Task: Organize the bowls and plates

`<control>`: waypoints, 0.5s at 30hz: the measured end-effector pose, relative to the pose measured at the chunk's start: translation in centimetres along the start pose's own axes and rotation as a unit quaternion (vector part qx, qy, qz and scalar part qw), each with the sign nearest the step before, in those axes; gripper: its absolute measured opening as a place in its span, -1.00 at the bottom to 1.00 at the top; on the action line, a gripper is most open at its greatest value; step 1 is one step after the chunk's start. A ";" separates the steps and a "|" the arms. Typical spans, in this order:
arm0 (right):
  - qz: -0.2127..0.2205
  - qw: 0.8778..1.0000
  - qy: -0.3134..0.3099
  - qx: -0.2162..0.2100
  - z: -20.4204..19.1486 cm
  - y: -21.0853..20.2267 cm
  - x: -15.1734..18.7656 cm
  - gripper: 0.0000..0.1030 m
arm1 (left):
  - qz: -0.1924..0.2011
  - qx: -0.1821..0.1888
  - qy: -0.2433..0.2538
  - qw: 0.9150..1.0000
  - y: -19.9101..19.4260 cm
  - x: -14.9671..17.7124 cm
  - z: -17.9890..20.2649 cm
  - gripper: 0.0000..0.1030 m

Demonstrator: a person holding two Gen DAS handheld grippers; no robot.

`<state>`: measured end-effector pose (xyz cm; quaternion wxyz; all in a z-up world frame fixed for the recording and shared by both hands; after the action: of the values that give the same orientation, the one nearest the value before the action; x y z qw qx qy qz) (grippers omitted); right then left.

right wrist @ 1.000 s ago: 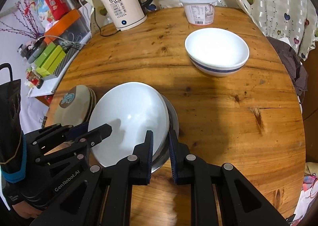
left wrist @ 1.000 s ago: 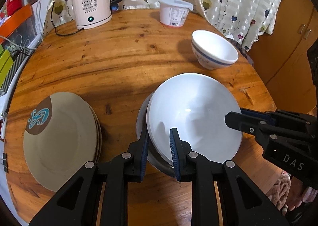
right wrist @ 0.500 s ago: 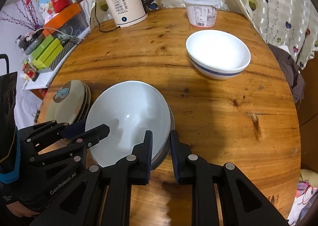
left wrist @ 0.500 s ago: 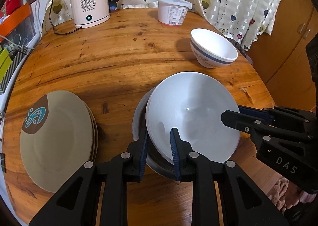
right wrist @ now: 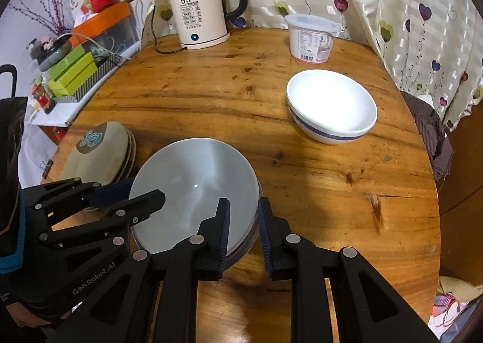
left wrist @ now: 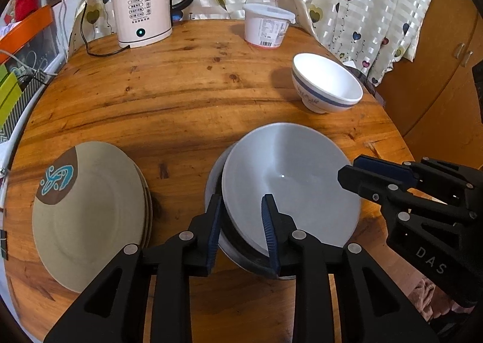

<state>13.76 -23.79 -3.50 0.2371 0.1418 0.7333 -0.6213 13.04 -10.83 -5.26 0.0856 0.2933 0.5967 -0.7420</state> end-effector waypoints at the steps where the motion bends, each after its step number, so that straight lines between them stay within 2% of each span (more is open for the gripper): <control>1: 0.000 1.000 0.000 -0.001 0.0 0.0 0.0 -0.63 | 0.000 0.000 -0.002 1.000 0.0 0.0 -0.1 -0.43; 5: 0.001 1.000 0.000 -0.003 0.2 0.1 0.0 -0.63 | 0.001 -0.004 -0.002 1.000 0.0 0.0 -0.2 -0.43; 15: 0.015 1.000 -0.005 -0.006 -0.4 -0.8 -0.2 -0.63 | 0.049 -0.060 0.022 0.997 -1.9 -0.8 0.3 -0.43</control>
<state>13.44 -23.54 -2.64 0.2508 0.1486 0.7337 -0.6138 12.67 -10.73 -3.24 0.1262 0.3323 0.6272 -0.6930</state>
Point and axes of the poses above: each gripper's, at about its wrist camera, not at the fingertips, and y roughly the way its jaws point, z to its right, x to its underside, the point moved 5 cm from there along y, roughly the way its jaws point, and after that the axes turned 3 degrees about y, right-handed, at the moved point
